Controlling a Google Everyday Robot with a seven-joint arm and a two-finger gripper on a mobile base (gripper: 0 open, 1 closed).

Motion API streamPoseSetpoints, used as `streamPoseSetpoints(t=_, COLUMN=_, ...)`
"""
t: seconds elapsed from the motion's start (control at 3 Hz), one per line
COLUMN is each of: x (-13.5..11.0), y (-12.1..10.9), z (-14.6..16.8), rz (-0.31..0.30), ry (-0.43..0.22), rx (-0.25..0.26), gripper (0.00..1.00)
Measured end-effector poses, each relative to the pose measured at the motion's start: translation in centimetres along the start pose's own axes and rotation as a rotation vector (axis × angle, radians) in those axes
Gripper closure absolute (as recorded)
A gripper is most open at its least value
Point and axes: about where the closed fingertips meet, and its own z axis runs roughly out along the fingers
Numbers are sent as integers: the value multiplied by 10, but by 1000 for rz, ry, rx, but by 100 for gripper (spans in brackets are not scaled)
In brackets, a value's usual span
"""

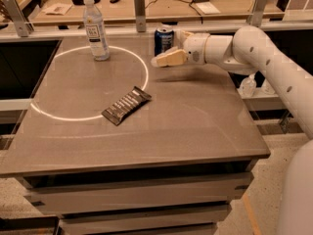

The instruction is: Move pepsi can near rxbar chocolate

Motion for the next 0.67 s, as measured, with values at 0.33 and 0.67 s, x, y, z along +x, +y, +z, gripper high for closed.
streamPoseSetpoints(t=0.33, x=-2, y=5, z=14, rz=-10, ry=1, rx=-26, gripper=18)
streamPoseSetpoints(t=0.67, x=-3, y=9, z=20, rz=-19, ry=5, rx=-49, gripper=41)
